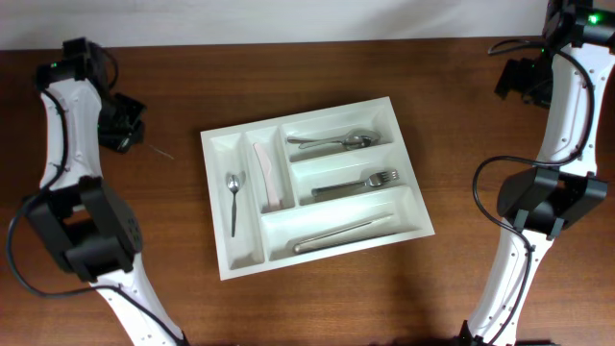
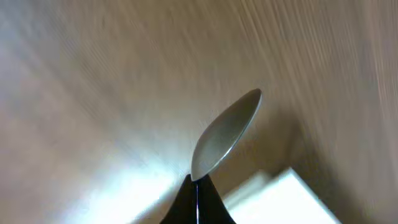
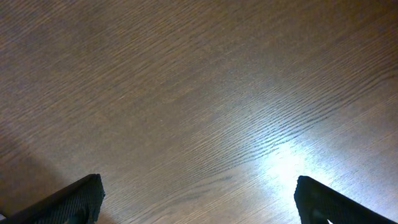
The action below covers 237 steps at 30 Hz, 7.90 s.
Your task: Pack container
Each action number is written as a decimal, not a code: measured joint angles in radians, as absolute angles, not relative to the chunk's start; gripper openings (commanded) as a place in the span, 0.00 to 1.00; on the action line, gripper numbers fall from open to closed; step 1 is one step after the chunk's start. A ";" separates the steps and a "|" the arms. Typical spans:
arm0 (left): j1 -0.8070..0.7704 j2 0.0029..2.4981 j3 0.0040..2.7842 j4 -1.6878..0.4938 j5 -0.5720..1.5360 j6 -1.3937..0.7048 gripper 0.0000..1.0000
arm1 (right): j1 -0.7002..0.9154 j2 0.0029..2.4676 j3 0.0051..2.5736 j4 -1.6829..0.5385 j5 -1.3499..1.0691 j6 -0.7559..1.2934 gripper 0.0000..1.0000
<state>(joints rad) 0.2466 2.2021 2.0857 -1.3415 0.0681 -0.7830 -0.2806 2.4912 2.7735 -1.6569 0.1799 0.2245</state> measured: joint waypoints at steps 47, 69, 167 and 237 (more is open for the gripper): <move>-0.127 1.993 2.202 -1.480 -0.087 -0.411 0.99 | -0.281 2.491 2.774 -1.657 0.180 0.224 0.99; 0.412 1.638 2.291 -1.612 -0.176 -0.411 0.99 | -0.258 2.444 2.768 -1.692 -0.067 0.147 0.99; 0.412 1.638 2.291 -1.614 -0.176 -0.411 0.99 | 0.008 0.016 0.012 -0.066 0.103 0.250 0.99; 0.012 0.016 0.035 -0.120 -0.063 0.065 0.99 | 0.009 0.016 0.012 -0.067 0.099 0.250 0.99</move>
<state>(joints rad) 0.0124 0.0162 0.0353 -0.1204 -0.0631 0.0647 0.0086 0.0158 0.0120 -0.0666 0.0994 0.2501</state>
